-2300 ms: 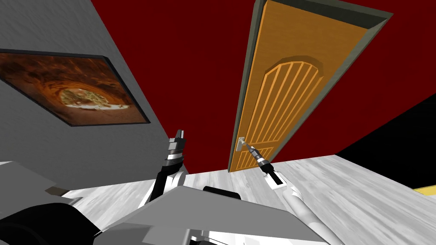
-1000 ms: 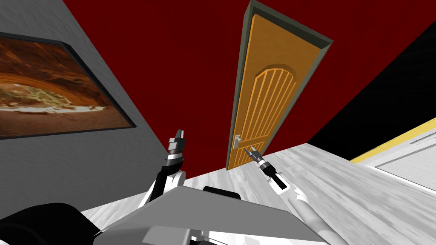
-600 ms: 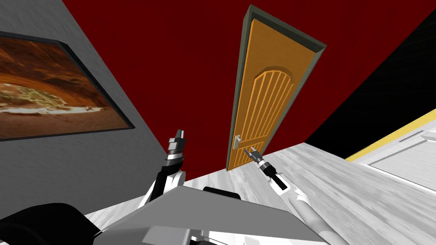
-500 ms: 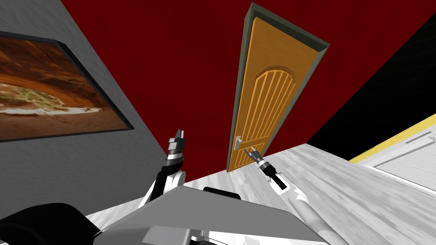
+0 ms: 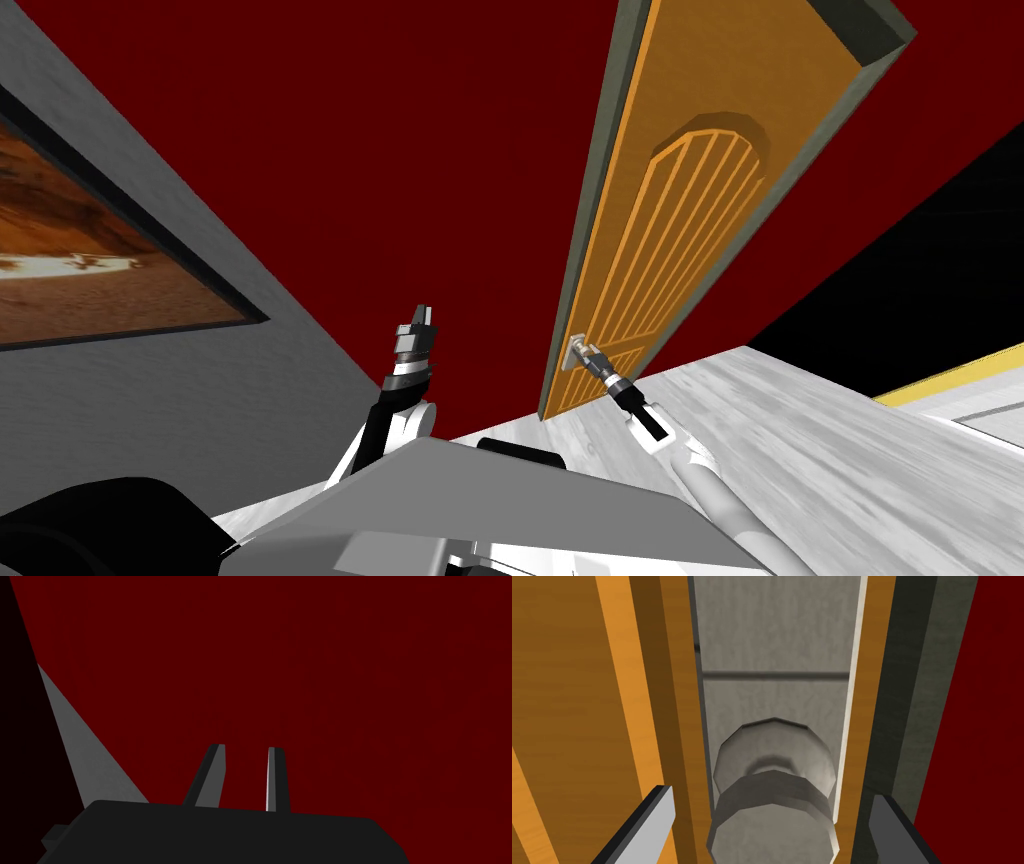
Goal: Pull the door open
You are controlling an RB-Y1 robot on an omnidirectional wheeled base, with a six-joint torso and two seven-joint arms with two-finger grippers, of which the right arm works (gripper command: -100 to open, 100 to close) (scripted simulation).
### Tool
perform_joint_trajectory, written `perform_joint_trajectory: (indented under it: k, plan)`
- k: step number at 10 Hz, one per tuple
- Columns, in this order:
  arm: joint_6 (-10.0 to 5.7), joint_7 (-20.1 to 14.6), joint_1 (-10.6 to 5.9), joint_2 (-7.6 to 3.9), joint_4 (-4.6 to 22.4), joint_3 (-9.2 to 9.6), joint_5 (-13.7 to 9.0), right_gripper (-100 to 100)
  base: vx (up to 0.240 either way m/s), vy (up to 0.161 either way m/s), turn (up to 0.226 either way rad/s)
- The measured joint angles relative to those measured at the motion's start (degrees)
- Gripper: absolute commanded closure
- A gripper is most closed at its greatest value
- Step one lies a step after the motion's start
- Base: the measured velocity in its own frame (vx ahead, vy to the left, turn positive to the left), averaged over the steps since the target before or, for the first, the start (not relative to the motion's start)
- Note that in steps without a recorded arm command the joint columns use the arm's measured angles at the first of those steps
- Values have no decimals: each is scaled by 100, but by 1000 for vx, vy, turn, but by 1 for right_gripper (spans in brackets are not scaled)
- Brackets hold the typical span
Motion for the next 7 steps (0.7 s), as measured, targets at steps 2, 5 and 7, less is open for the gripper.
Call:
perform_joint_trajectory:
  k: [2,5,7]
  plan:
    - [1,2,-5,2,-1,0,0,100,-23,-11,0]
    - [9,3,0,2,6,6,5,100,-18,-9,3]
    - [6,3,6,3,8,11,7,100,-18,-19,38]
